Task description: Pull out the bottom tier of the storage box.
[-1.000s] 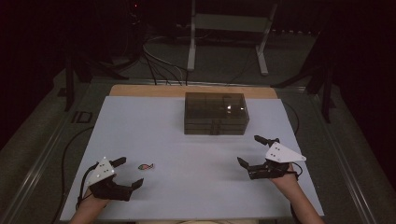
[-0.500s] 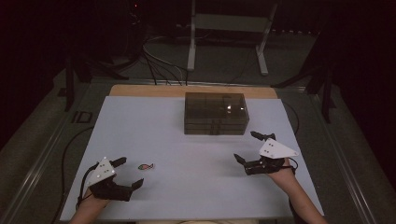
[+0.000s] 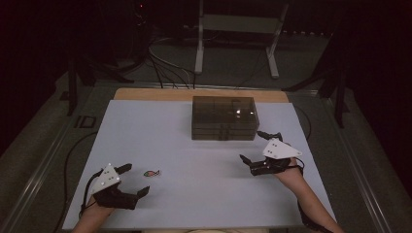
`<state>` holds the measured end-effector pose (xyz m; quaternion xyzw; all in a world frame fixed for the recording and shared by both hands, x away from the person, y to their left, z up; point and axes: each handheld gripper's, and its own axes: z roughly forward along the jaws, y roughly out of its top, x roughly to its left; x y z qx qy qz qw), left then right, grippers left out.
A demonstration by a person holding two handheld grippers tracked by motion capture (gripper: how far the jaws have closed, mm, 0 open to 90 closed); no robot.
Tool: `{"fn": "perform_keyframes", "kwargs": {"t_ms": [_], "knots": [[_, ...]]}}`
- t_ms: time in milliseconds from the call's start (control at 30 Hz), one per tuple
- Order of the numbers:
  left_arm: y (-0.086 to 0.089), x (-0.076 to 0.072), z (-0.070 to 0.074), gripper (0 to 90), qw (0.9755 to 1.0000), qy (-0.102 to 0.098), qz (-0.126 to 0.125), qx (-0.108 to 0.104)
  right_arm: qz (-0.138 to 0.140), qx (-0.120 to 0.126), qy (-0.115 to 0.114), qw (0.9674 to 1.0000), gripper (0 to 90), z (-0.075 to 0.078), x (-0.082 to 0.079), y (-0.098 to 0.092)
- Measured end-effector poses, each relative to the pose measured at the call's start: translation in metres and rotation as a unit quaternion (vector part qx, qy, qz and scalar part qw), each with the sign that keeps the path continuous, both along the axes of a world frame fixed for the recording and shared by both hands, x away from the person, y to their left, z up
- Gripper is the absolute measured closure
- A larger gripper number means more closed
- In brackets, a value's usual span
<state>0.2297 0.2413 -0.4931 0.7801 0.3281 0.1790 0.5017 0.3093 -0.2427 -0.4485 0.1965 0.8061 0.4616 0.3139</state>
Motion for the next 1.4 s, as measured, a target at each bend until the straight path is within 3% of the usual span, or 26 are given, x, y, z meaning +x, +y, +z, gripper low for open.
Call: {"fn": "perform_keyframes", "kwargs": {"t_ms": [333, 833, 1100, 1400], "knots": [[0.0, 0.0, 0.0, 0.0, 1.0, 0.0, 0.0, 0.0, 0.004, -0.024, -0.001, 0.9997, 5.4, -0.004, 0.01, 0.006], [0.0, 0.0, 0.0, 0.0, 1.0, 0.0, -0.001, 0.001, -0.006, -0.087, -0.006, 0.9961, 5.4, -0.016, 0.021, 0.021], [0.0, 0.0, 0.0, 0.0, 1.0, 0.0, -0.001, 0.0, -0.014, -0.131, -0.013, 0.9912, 6.9, -0.026, 0.027, 0.031], [0.0, 0.0, 0.0, 0.0, 1.0, 0.001, 0.0, -0.001, -0.023, -0.186, -0.027, 0.982, 8.7, -0.033, 0.033, 0.041]]}}
